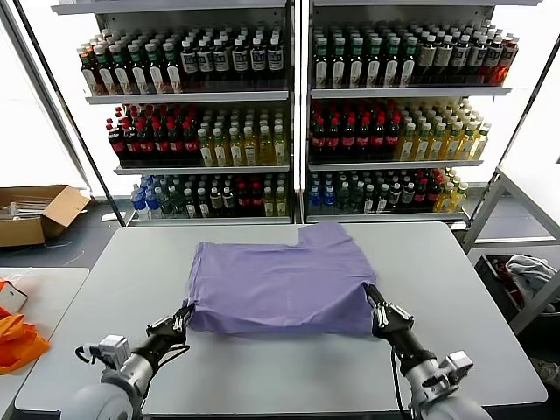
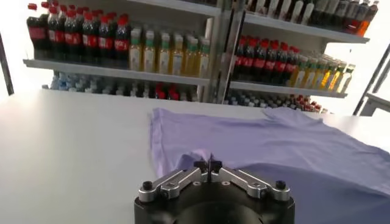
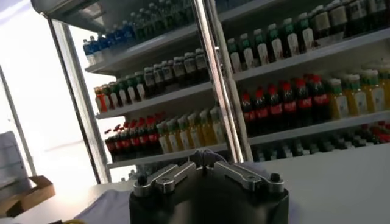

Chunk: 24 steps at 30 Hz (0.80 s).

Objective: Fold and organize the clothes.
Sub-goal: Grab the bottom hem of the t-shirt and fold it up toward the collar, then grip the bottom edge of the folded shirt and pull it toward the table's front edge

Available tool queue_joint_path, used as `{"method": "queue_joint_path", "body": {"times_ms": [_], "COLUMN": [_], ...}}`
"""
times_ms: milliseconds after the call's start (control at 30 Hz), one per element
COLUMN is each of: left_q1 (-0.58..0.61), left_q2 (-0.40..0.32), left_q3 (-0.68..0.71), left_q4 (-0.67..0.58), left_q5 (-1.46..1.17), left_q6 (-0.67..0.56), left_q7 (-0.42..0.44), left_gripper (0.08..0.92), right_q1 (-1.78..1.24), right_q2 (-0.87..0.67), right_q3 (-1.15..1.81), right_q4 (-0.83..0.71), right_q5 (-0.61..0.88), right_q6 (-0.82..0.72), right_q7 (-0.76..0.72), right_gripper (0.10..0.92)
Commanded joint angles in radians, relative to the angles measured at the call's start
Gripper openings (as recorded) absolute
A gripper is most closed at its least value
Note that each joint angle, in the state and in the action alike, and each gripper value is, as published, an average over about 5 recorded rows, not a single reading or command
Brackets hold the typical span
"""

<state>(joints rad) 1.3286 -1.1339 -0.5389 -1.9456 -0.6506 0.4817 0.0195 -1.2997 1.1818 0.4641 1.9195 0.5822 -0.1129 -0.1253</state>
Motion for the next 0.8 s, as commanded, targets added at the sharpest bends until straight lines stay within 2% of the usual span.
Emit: {"method": "queue_joint_path", "body": {"times_ms": [33,133,267,600,800], "left_q1": [-0.204,-0.205,-0.187,0.003,0.046], "left_q2": [-0.003,-0.005,-0.003,0.016,-0.002], "left_q3": [0.043,0.032,0.003,-0.050,-0.024], "left_q4": [0.216,0.227,0.200,0.032,0.043], "left_q5": [-0.077,-0.054,-0.040,-0.020,0.049], "left_q6": [0.025,0.025,0.025,0.037,0.034], "left_q7": [0.001,0.011,0.015,0.022,0.030], "left_gripper": [0.088,0.092,0.162,0.439,0.612], "right_q1": [0.200,0.209,0.174,-0.042,-0.182], "right_q2": [-0.010,-0.009,-0.008,-0.011,-0.003], "right_q3": [-0.083,-0.111,-0.105,0.057,0.112], "right_q4": [-0.196,-0.217,-0.180,0.055,0.128], "right_q5": [-0.030,-0.082,-0.101,-0.095,-0.128], "right_q6": [-0.065,-0.085,-0.087,-0.133,-0.226], "right_q7": [0.020,0.021,0.026,0.107,0.175], "right_gripper": [0.112,0.151,0.251,0.536,0.710]}}
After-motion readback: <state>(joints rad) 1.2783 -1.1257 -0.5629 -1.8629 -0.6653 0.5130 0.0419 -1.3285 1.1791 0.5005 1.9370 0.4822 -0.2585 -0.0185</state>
